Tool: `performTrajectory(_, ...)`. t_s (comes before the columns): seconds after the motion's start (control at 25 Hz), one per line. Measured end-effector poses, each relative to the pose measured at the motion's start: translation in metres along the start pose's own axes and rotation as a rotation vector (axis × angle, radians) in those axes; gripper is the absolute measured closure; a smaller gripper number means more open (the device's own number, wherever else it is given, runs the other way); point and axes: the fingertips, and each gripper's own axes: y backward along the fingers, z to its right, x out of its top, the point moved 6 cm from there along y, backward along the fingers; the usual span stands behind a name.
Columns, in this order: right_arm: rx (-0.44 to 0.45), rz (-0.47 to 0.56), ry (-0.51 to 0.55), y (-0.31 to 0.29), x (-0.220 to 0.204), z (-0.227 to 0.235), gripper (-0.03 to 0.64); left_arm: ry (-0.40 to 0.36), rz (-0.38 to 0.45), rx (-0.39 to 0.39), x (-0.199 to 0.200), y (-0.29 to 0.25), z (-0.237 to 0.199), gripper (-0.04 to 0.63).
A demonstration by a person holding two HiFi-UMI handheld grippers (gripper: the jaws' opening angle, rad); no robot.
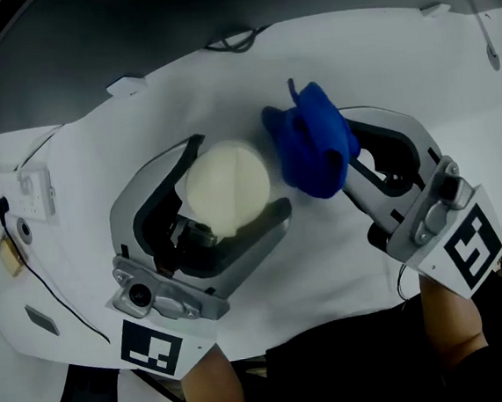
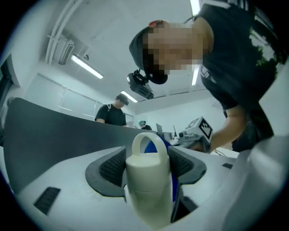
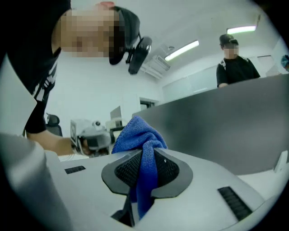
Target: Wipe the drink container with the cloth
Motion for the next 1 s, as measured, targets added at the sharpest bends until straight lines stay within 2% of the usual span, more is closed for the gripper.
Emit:
performTrajectory(0.12, 0.09, 0.142, 0.072, 0.003, 0.038, -0.007, 0.572, 0.024, 0.023, -0.019, -0.001, 0.001, -0.002, 0.307)
performTrajectory(0.2, 0.167, 0.161, 0.121, -0.005, 0.043, -0.016, 0.572, 0.035, 0.03, -0.015, -0.001, 0.0, -0.002, 0.307)
performTrajectory(0.28, 0.216, 0.127, 0.143, -0.015, 0.033, -0.025, 0.572, 0.045, 0.032, -0.009, -0.002, 0.0, -0.001, 0.308)
performTrajectory(0.44, 0.197, 0.034, 0.159, -0.028, -0.004, -0.024, 0.573, 0.072, 0.043, 0.002, -0.004, 0.001, -0.002, 0.308)
performTrajectory(0.52, 0.174, -0.089, 0.193, -0.036, -0.034, -0.023, 0.574, 0.076, 0.044, 0.005, -0.005, 0.002, -0.002, 0.308)
performTrajectory(0.6, 0.151, -0.268, 0.204, -0.04, -0.067, -0.025, 0.572, 0.077, 0.046, 0.008, -0.004, 0.001, -0.001, 0.308)
performTrajectory(0.68, 0.136, -0.354, 0.213, -0.041, -0.081, -0.027, 0.571, 0.07, 0.043, 0.017, -0.004, -0.001, 0.0, 0.308)
performTrajectory(0.84, 0.116, -0.323, 0.177, -0.038, -0.076, -0.028, 0.571, 0.049, -0.007, 0.025, -0.002, -0.001, 0.005, 0.309)
performTrajectory(1.0, 0.116, -0.269, 0.127, -0.027, -0.063, -0.029, 0.571, 0.043, -0.04, -0.005, 0.005, 0.005, 0.013, 0.31)
